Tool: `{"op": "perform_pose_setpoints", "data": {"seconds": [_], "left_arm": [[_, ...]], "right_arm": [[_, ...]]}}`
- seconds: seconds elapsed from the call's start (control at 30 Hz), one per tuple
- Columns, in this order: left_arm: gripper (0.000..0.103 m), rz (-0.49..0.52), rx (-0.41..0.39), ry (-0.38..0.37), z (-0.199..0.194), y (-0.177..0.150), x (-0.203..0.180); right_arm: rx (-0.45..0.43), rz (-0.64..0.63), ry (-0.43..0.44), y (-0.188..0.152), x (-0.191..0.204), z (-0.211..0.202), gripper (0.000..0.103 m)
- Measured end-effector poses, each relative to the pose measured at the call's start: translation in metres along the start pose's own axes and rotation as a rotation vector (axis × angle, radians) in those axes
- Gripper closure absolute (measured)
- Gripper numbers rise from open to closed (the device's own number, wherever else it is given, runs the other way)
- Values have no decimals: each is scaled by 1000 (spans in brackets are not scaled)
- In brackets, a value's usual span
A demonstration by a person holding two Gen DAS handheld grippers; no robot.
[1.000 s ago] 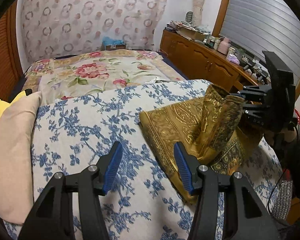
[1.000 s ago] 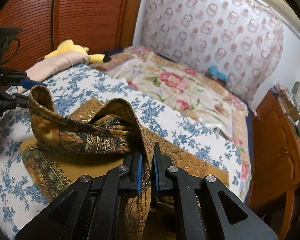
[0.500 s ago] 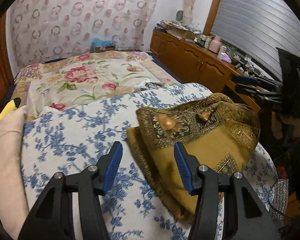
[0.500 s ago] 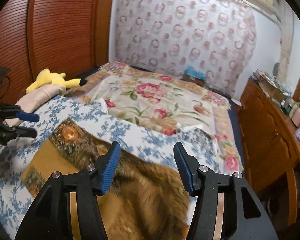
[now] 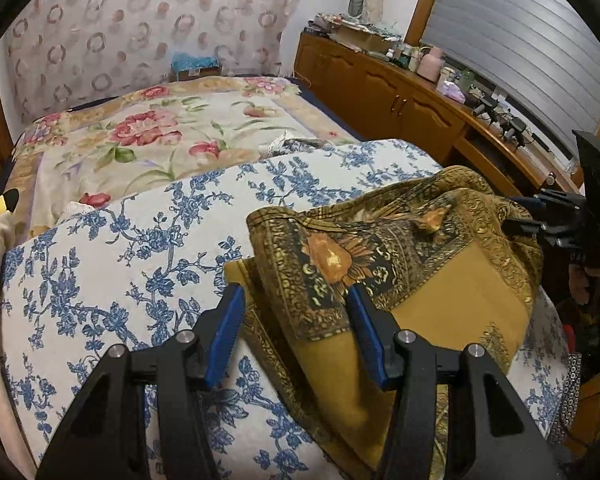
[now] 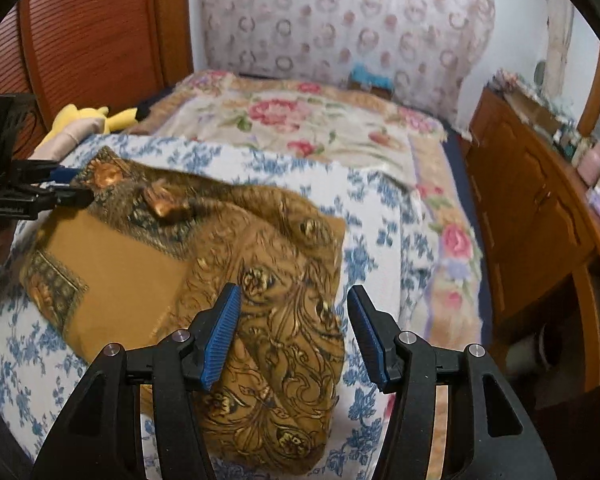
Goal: Fold small clothes
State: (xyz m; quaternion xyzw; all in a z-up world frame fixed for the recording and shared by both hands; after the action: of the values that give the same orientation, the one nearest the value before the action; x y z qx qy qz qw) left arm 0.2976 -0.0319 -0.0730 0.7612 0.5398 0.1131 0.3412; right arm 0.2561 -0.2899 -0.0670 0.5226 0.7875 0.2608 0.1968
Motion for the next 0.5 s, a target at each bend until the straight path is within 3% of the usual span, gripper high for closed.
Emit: {"op": "perform_pose_setpoints", "data": {"seconds": [0.07,0.1,0.3,0.5], "left_arm": [[51,-1,6,12,4,-2,3],[51,-5,7,16,5,-2,5],[50,-33,-1,30,8,-7,12],[49,-34,12,26,15,-7,16]], "right_arm": [[-3,1,38,1,-2,2,92],[-22,-8,49,3,-2,0,96],[-175,49,-15,16,-9,-15,100],[-101,90,-23,13,-14,6,100]]}}
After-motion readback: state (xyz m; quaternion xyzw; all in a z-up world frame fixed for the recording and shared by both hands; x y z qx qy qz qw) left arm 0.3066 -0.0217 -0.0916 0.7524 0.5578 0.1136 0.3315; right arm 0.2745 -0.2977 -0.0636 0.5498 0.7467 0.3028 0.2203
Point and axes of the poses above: each gripper's, at about its wrist camera, not at the fingertips, and z roughly the way its jaws point, x to its left, y to its top, the point moved 1 cm from there along z, roughly the way its jaws point, and after that the axes turned 2 degrees about z, right-handed, at the moved point
